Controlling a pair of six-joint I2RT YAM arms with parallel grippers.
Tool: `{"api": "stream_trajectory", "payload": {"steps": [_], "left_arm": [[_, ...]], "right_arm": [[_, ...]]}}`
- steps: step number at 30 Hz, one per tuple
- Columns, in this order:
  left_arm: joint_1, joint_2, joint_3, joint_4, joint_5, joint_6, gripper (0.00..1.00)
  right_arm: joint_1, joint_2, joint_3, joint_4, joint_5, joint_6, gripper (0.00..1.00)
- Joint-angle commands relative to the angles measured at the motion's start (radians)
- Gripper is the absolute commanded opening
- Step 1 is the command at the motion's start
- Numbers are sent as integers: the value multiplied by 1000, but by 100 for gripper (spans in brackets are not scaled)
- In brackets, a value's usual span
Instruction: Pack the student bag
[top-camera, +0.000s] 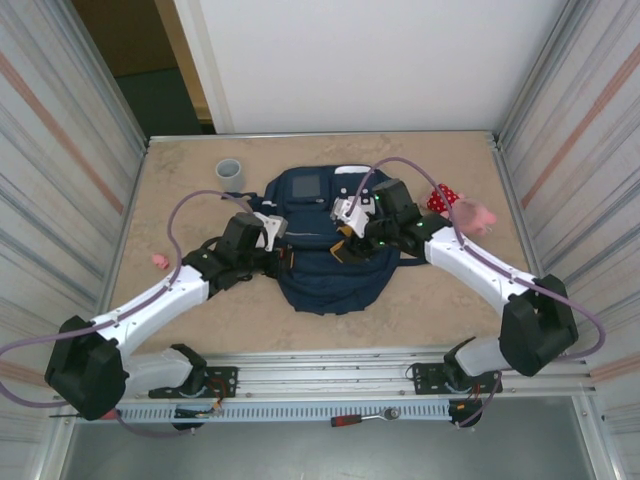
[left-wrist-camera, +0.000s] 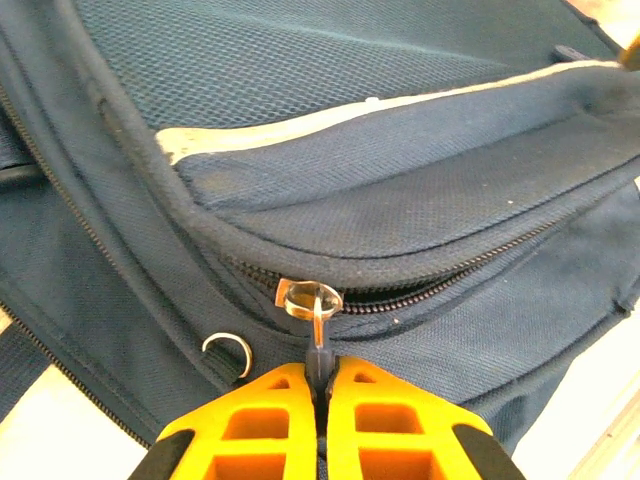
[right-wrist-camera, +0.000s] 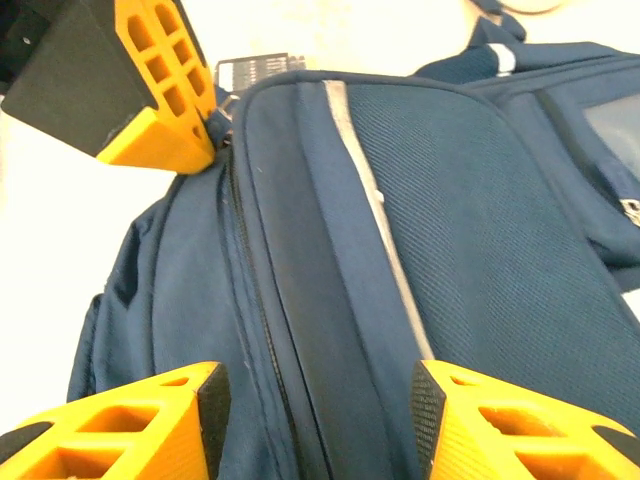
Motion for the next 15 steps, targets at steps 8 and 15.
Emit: {"api": "stream_trajectory", "payload": {"steps": [8, 15], "left_arm": [[0, -21, 43, 63, 88, 66, 0], [73, -15, 12, 22, 3, 66, 0]], "right_arm": [[48, 138, 122, 10, 26, -9, 37], [4, 60, 118, -74, -106, -77, 0]]}}
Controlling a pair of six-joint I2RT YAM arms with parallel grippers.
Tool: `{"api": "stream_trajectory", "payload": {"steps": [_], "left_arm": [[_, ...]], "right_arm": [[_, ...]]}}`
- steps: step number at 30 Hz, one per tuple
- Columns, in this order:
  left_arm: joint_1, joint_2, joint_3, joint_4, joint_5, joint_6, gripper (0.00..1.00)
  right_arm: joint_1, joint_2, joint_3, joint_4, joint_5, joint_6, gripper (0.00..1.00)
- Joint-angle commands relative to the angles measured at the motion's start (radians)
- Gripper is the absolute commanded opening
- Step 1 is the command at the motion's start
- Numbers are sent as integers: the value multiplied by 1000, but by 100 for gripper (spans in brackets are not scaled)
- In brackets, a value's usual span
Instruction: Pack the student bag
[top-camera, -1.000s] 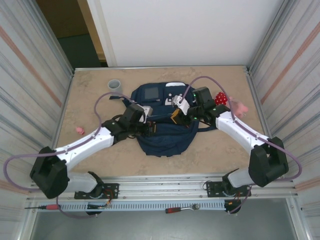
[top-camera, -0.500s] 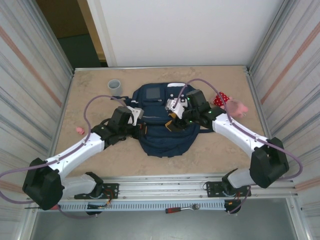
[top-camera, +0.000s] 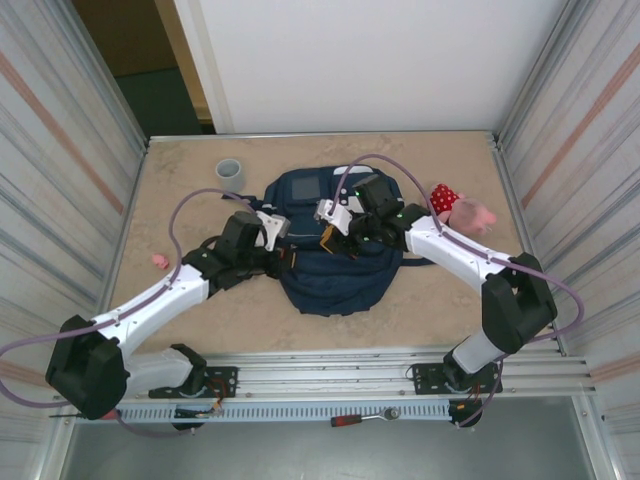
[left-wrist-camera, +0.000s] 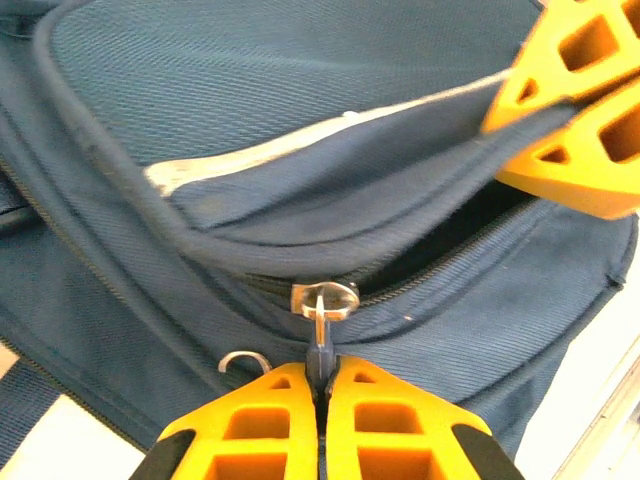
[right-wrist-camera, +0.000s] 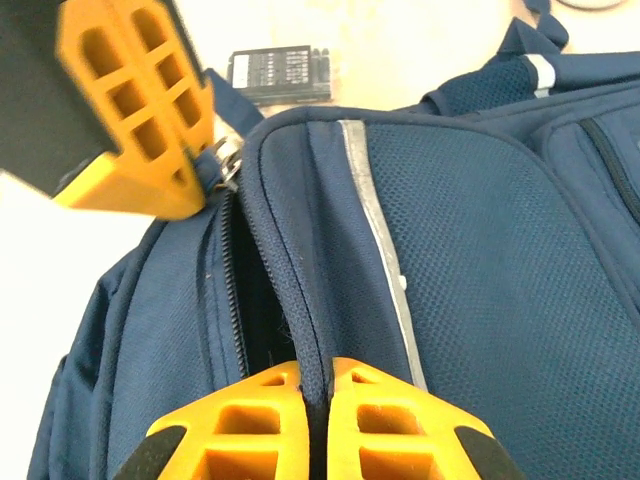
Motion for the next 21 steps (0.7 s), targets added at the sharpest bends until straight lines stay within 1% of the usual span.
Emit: {"api": "stream_trajectory", "payload": {"steps": [1, 4, 6, 10, 13, 14, 17, 18, 20, 21], "left_arm": [[60, -18, 2, 9, -38, 18, 0], [121, -20, -11, 27, -65, 20, 0], [159, -12, -16, 57, -75, 35, 1], [193, 47, 7, 88, -72, 91, 3], [195, 113, 46, 92, -69, 108, 8], [195, 131, 61, 88, -69, 99, 11], [195, 158, 94, 70, -74, 60, 25], [196, 156, 98, 58, -86, 44, 30], [199, 145, 107, 9, -129, 0, 44], [207, 138, 112, -20, -138, -19, 48]], "right_arm": [[-48, -83, 15, -68, -138, -62, 0], [-101, -121, 12, -114, -290, -104, 0], [-133, -135, 21, -143, -358, -129, 0], [-160, -132, 49, -190, -397, -164, 0], [-168, -122, 68, -195, -399, -155, 0], [-168, -120, 72, -172, -377, -120, 0], [-168, -110, 78, -100, -270, 8, 0], [-168, -110, 76, -84, -253, 35, 0], [-166, -109, 72, -67, -245, 56, 0], [-167, -109, 69, -60, -244, 63, 0]]}}
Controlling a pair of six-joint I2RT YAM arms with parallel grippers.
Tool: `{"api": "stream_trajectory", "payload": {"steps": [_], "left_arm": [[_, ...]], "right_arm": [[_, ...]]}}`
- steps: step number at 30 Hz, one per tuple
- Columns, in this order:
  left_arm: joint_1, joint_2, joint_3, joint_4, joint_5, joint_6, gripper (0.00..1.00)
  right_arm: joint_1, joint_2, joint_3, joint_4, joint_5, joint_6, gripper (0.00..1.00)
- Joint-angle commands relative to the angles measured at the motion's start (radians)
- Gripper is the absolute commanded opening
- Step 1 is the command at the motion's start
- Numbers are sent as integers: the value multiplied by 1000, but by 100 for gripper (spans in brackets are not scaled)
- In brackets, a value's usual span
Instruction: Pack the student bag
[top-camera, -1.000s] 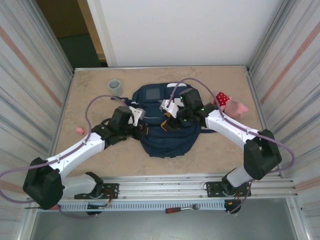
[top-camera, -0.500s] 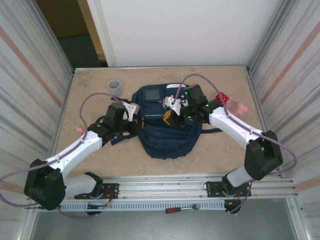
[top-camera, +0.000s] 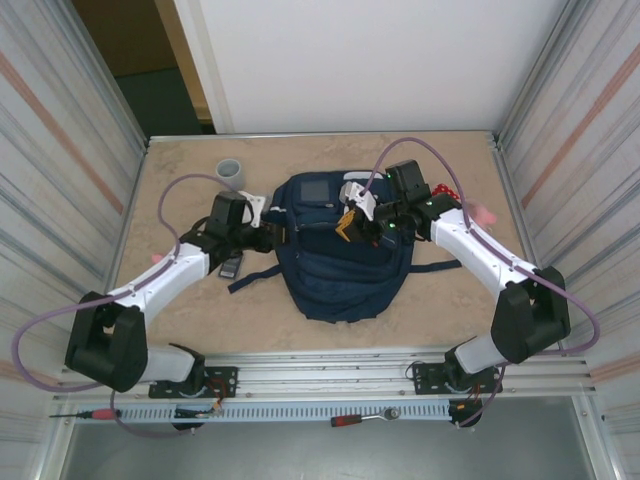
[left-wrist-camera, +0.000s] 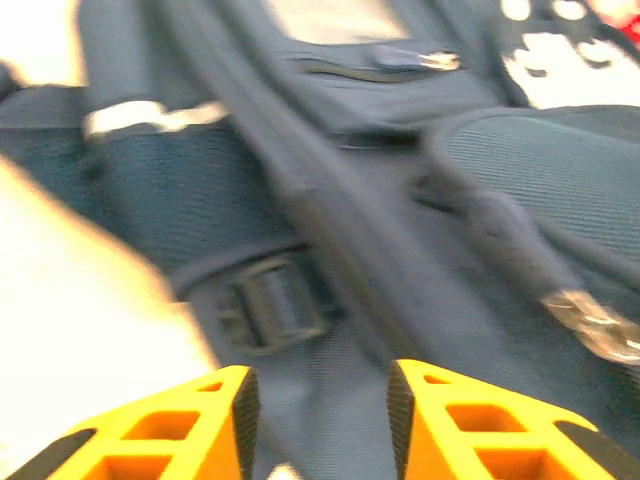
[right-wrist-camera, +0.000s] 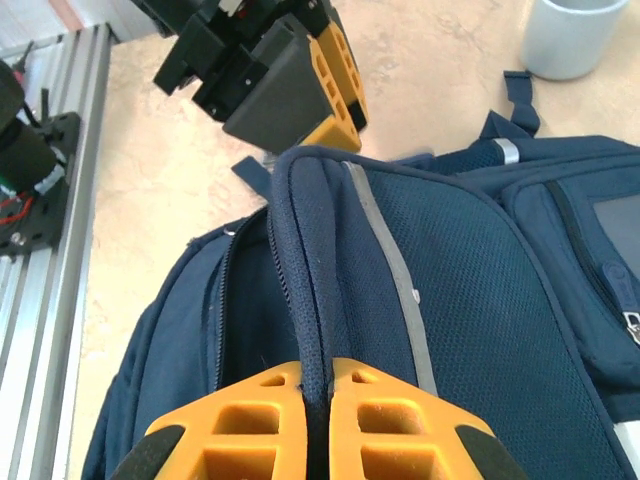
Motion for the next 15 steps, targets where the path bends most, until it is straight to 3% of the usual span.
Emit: {"api": "stream_trajectory", "payload": {"steps": [1, 6, 15], "left_arm": [[25, -23, 41, -129, -114, -80, 53], [82, -68, 50, -348, -193, -110, 63], [91, 71, 148, -645, -336, 104, 74]], "right_arm": [[-4, -32, 32, 36, -9, 86, 0], [5, -21, 19, 30, 11, 91, 0], [21, 8, 13, 21, 53, 92, 0]]}}
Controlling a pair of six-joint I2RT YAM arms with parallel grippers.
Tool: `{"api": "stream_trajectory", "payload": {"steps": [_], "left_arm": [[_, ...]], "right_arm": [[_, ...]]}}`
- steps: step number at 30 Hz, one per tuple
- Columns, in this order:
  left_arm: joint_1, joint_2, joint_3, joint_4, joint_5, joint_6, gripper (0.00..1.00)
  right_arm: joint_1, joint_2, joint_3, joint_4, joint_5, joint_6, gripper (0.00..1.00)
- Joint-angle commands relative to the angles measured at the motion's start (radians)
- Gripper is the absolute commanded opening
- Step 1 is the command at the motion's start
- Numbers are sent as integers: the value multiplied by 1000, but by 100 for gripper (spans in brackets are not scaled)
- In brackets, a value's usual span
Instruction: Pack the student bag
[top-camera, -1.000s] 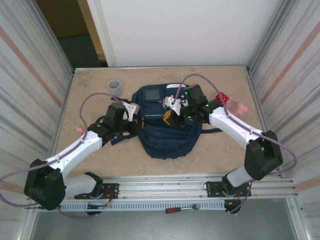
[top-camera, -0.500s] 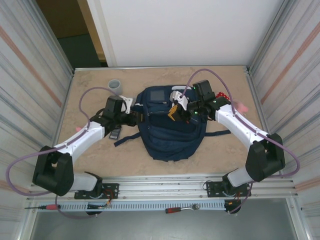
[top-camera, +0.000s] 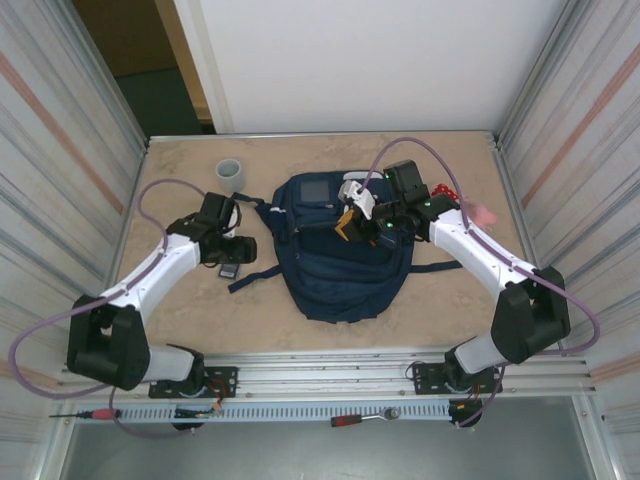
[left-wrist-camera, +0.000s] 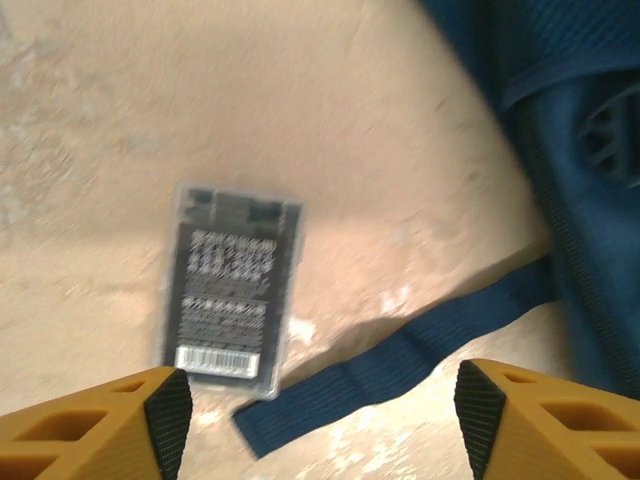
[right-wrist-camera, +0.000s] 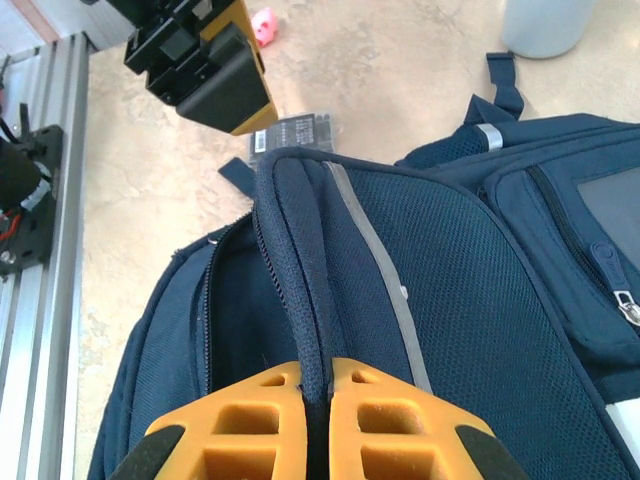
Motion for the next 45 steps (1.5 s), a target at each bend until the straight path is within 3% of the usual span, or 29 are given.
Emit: {"api": "stream_trajectory", "payload": {"steps": [1, 12, 16, 26, 33, 40, 43, 45], "left_arm": [[3, 70, 50, -169, -69, 102, 76], [85, 210, 99, -143, -11, 140, 87], [129, 248, 105, -120, 52, 149, 87], [130, 385, 144, -107, 43, 153, 86], [129, 432, 154, -99, -10, 147, 68], [125, 366, 136, -80, 21, 138, 52], [92, 296, 138, -85, 23, 145, 50], [46, 234, 149, -86, 28, 169, 49]], "right_arm": [[8, 11, 14, 7, 9, 30, 0], [14, 27, 39, -18, -15, 21, 0], [15, 25, 37, -24, -13, 20, 0], [18, 28, 36, -32, -4, 25, 0], [18, 31, 31, -31, 2, 25, 0], [19, 22, 31, -28, 0, 39, 0], [16, 6, 27, -17, 0, 70, 11], [11, -12, 16, 11, 28, 137, 36]]}}
